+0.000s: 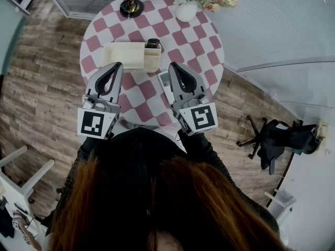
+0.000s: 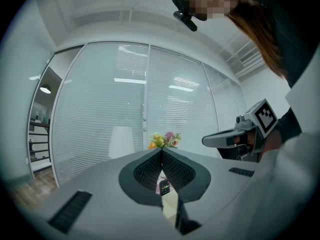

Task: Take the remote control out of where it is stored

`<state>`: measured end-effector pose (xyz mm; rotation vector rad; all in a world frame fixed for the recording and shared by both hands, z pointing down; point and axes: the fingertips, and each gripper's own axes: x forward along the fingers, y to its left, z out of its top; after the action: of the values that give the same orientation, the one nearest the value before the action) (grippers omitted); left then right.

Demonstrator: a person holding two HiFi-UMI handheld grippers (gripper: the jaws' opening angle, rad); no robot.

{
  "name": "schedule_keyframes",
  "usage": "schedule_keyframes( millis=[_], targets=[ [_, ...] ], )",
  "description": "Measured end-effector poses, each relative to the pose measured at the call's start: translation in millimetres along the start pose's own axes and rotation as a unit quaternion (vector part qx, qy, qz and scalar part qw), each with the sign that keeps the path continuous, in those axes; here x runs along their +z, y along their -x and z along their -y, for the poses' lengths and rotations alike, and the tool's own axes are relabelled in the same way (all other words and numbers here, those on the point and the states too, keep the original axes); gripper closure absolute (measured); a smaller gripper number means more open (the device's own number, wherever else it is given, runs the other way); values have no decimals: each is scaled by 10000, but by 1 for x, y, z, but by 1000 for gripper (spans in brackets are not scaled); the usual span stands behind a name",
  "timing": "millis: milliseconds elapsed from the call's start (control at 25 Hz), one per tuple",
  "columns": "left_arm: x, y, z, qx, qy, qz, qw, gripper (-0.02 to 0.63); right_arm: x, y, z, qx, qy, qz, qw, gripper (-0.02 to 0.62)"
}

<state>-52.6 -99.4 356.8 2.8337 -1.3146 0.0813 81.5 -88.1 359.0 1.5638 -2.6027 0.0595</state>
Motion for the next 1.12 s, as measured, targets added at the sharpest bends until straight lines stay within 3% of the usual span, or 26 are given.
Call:
schedule_keyframes(
  millis=[800, 960, 1120],
  targets=[
    [7, 6, -11, 232, -83, 156, 9996, 597, 6, -13, -17, 35, -280, -37, 9996, 578],
    [4, 9, -15, 287, -82, 114, 9995, 597, -17, -24, -8, -192, -405, -324, 9985, 578],
    [1, 11, -16, 301, -76, 11, 9995, 597, -69, -52, 6, -538, -531, -902, 9931, 577]
  ],
)
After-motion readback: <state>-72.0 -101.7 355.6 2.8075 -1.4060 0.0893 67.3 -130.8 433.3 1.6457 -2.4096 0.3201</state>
